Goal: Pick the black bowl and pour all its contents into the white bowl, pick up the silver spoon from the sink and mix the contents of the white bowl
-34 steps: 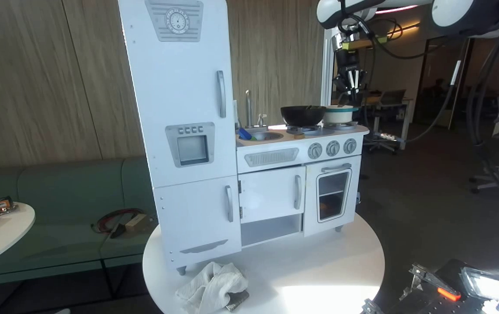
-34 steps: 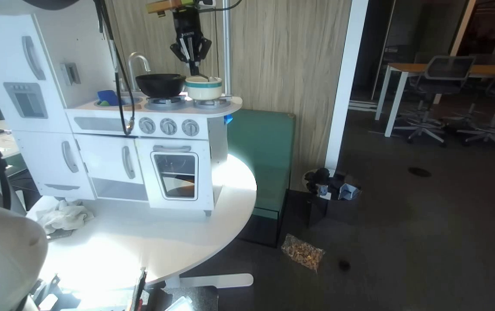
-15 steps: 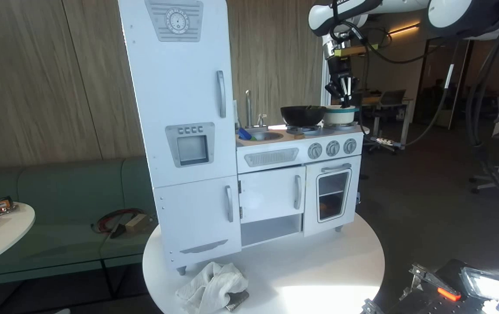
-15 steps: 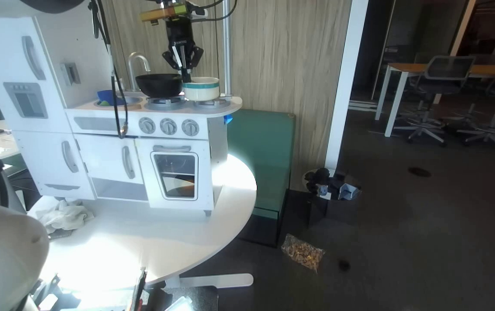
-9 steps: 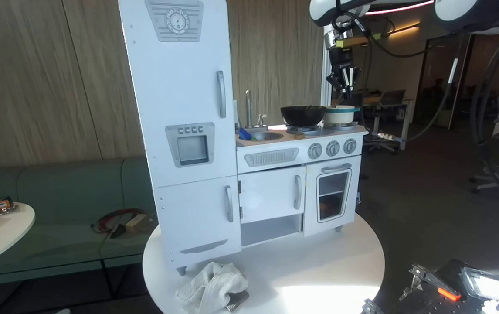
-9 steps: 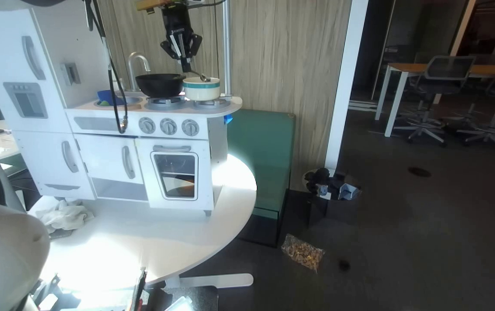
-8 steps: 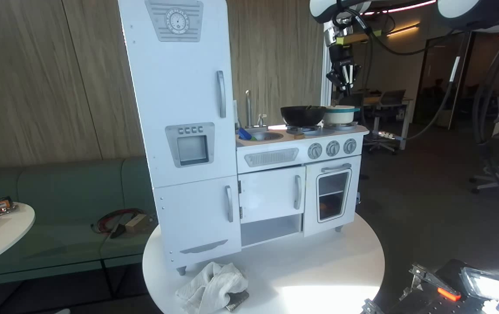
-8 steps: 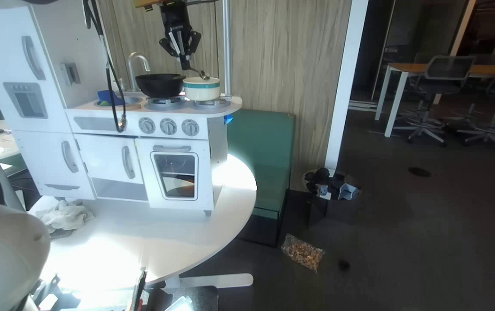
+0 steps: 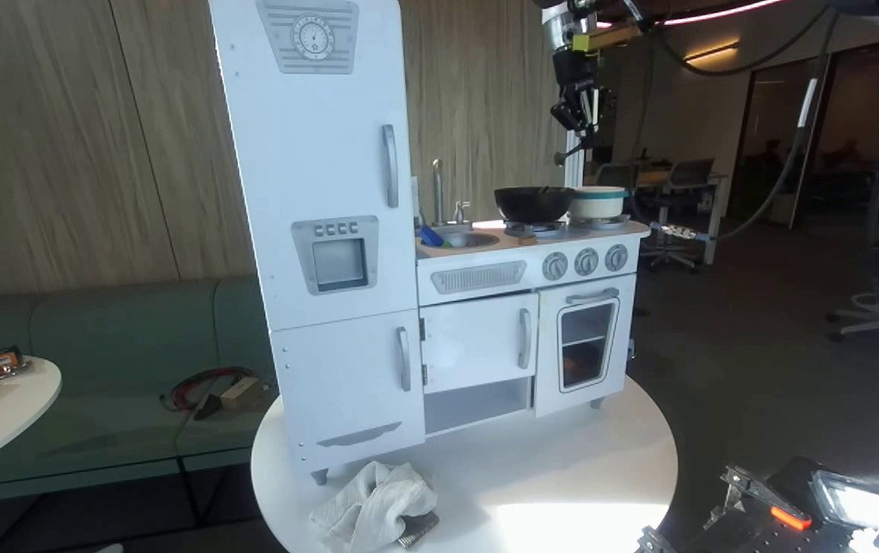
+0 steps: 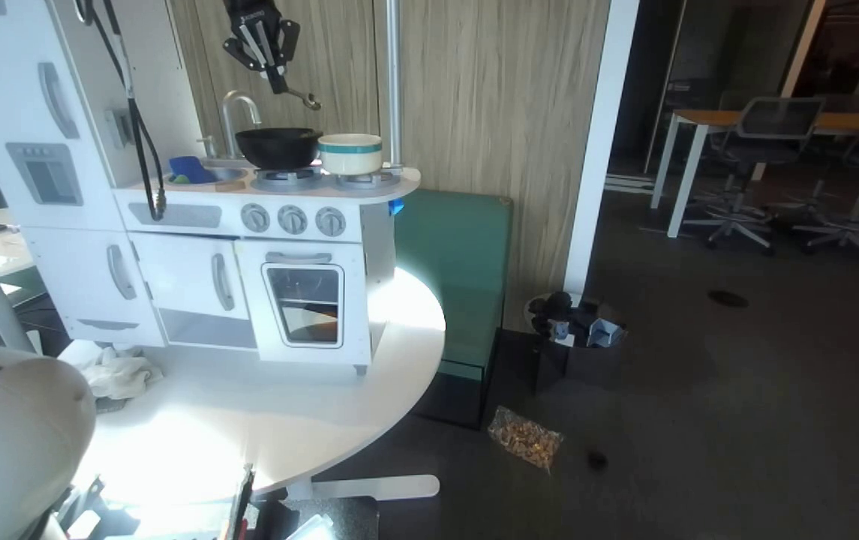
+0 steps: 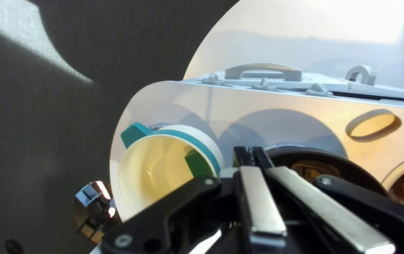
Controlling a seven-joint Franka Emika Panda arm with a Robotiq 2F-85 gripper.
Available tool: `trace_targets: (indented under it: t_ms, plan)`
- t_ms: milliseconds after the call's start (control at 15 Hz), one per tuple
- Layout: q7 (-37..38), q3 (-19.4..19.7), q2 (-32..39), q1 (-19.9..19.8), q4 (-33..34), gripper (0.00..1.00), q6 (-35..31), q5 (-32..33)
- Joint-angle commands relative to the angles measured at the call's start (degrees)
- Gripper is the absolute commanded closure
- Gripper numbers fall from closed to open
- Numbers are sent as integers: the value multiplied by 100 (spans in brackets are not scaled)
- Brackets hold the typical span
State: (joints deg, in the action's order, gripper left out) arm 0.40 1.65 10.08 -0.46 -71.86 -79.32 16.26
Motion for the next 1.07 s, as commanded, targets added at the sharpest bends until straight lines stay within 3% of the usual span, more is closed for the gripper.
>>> trace_targets:
  t_ms: [0, 533, 1000]
  plan:
    - [-233, -254, -274, 283, -509, 95, -258, 220]
    - [-612, -720, -175, 773, -909, 95, -792, 604]
    - [-869, -798, 114, 901, -915, 95, -886, 593]
